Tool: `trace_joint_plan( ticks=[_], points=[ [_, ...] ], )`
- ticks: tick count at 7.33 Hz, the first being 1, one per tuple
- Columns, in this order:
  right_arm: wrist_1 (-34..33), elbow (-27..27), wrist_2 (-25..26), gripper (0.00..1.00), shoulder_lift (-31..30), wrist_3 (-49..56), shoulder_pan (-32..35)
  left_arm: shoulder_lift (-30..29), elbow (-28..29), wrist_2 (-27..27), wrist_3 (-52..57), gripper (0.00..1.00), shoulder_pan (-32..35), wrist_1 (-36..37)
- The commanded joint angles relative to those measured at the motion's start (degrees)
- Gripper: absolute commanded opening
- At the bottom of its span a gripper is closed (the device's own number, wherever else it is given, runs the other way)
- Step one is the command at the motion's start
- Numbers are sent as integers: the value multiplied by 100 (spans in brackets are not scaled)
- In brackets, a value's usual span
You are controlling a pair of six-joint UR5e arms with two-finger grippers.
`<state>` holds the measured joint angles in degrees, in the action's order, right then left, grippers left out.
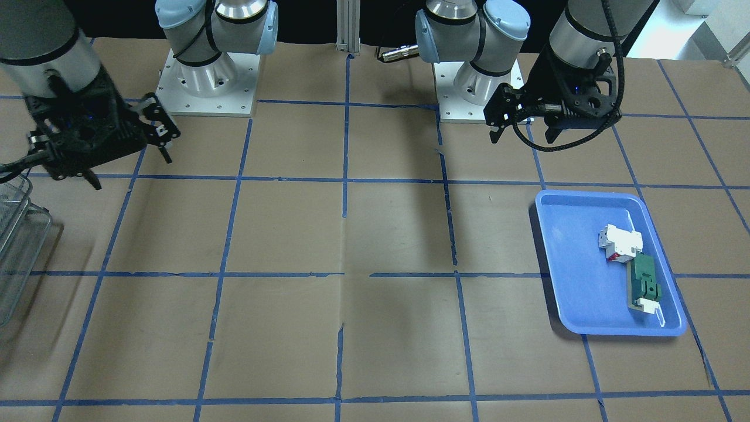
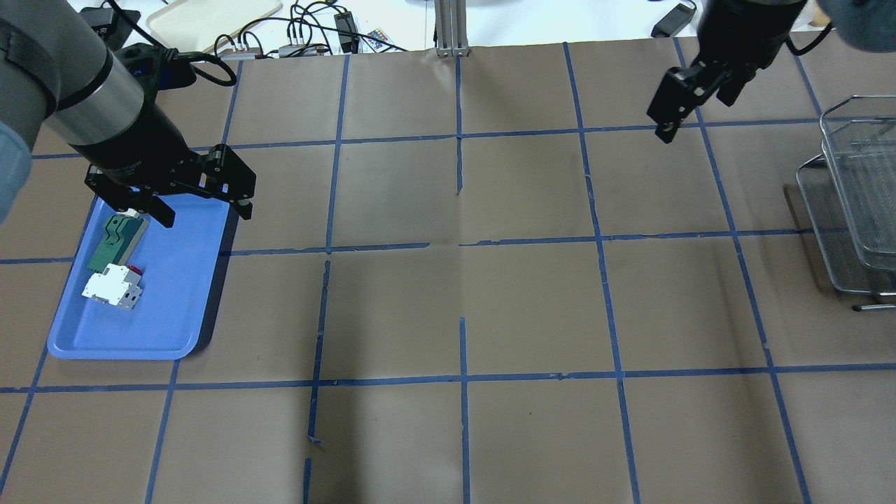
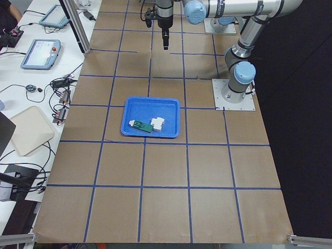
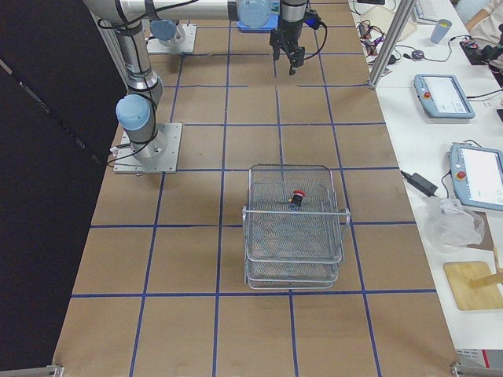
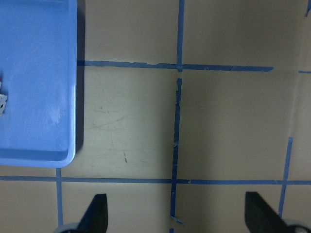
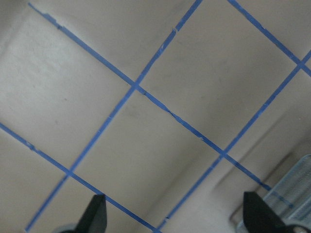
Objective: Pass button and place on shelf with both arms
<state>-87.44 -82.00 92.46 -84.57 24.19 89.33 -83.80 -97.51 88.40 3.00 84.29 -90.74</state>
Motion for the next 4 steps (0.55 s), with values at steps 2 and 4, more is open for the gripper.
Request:
trace_joint_plan(
  ticks=[2, 4],
  points=[
    [-45, -18, 26, 100, -156, -2266, 95, 21, -13, 11, -1, 100, 0, -5],
    [7, -18, -27, 100, -86, -2367, 6, 21, -4, 11, -1, 100, 0, 12]
  ],
)
